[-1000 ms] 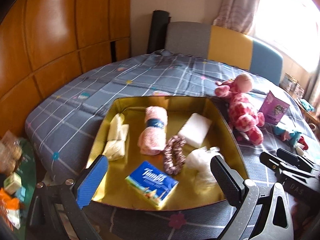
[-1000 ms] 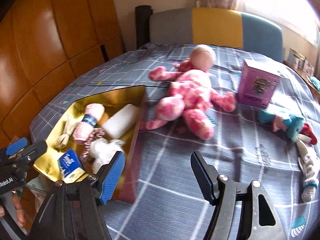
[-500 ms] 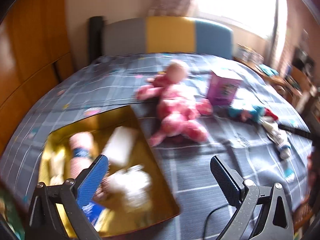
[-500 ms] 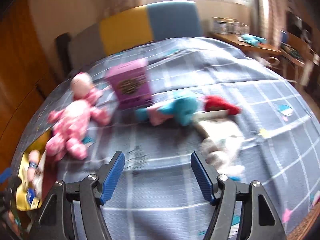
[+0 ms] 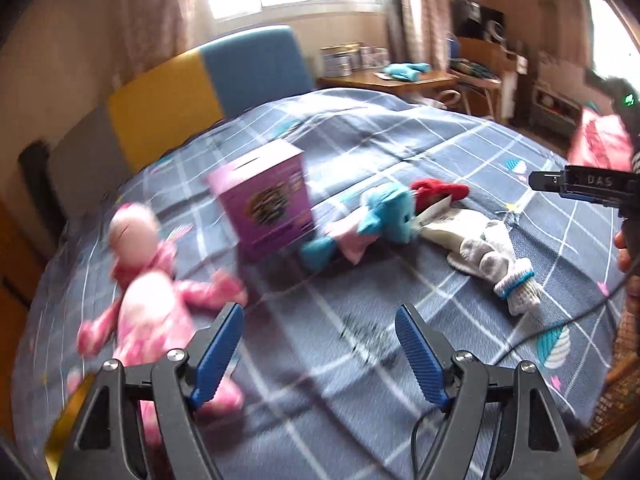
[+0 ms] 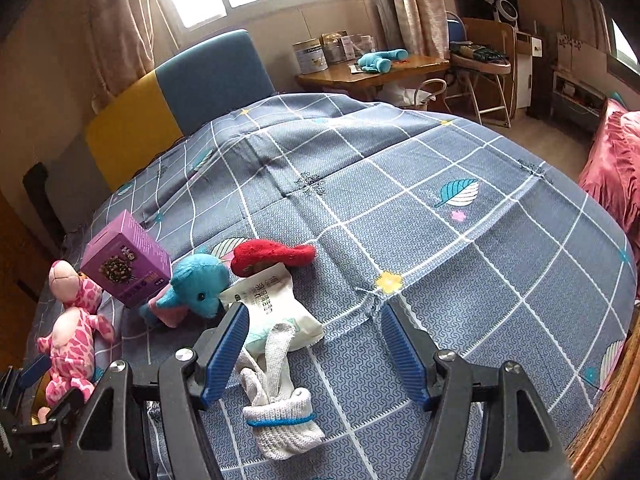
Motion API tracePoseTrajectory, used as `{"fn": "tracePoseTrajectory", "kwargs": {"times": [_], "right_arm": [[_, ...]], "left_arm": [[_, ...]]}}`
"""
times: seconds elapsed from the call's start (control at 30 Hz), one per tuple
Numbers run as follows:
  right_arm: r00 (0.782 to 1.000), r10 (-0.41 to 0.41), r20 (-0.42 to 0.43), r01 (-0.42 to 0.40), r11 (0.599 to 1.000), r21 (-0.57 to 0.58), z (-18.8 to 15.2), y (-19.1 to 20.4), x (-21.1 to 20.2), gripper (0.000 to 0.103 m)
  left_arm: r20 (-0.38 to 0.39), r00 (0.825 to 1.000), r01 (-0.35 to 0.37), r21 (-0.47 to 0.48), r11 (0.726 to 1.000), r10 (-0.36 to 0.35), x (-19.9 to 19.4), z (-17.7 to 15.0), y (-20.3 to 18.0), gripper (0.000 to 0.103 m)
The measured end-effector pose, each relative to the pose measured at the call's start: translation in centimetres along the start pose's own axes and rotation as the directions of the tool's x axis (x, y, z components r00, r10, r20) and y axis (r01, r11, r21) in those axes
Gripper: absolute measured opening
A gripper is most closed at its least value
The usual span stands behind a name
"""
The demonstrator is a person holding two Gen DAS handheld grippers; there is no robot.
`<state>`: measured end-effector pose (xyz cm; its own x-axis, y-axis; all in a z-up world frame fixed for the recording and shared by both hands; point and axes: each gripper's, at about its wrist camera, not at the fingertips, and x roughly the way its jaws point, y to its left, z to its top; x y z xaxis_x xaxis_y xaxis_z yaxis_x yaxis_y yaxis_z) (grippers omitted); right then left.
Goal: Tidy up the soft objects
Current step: 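Grasp the blue plush elephant with the left tool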
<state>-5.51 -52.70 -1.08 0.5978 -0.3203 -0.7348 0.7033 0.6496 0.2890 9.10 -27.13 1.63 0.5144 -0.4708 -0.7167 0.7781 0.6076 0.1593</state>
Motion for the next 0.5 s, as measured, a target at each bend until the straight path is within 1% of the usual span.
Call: {"fn": "tracePoseTrajectory", "kwargs": {"times": [0.07,0.17,0.23,0.3,0.5], "right_arm": [[1.000,0.017,0.002,-0.017,1.000,0.009,0.0,-0.1,0.1,0.070],[0.999,0.047,-0.005,-0.046,0.998,0.051,0.0,-0.8,0.3,0.070],[0.998,0.063,-0.021,-0.061,0.994,0.093,0.0,-1.5,0.6,0.070],[0.996,0.077,-0.035,-0.072,0.990,0.123,-0.1,-2.0,0.9,0.070],[0.990,0.121,-0.069,-0.110,0.983,0.149,-0.3,-2.1,1.5,0.070]], "left_arm": [[0.009,1.000,0.010,0.073,0.997,-0.011,1.8,1.6,-1.9,0.080],[-0.001,0.999,0.031,0.167,0.986,-0.032,4.8,3.7,-4.9,0.088],[-0.007,1.000,0.019,0.226,0.974,-0.018,6.8,4.8,-6.6,0.089],[-0.017,1.000,0.015,0.258,0.966,-0.011,8.6,5.5,-7.6,0.093],[-0.056,0.998,-0.001,0.311,0.950,0.019,13.8,7.4,-8.9,0.093]]}}
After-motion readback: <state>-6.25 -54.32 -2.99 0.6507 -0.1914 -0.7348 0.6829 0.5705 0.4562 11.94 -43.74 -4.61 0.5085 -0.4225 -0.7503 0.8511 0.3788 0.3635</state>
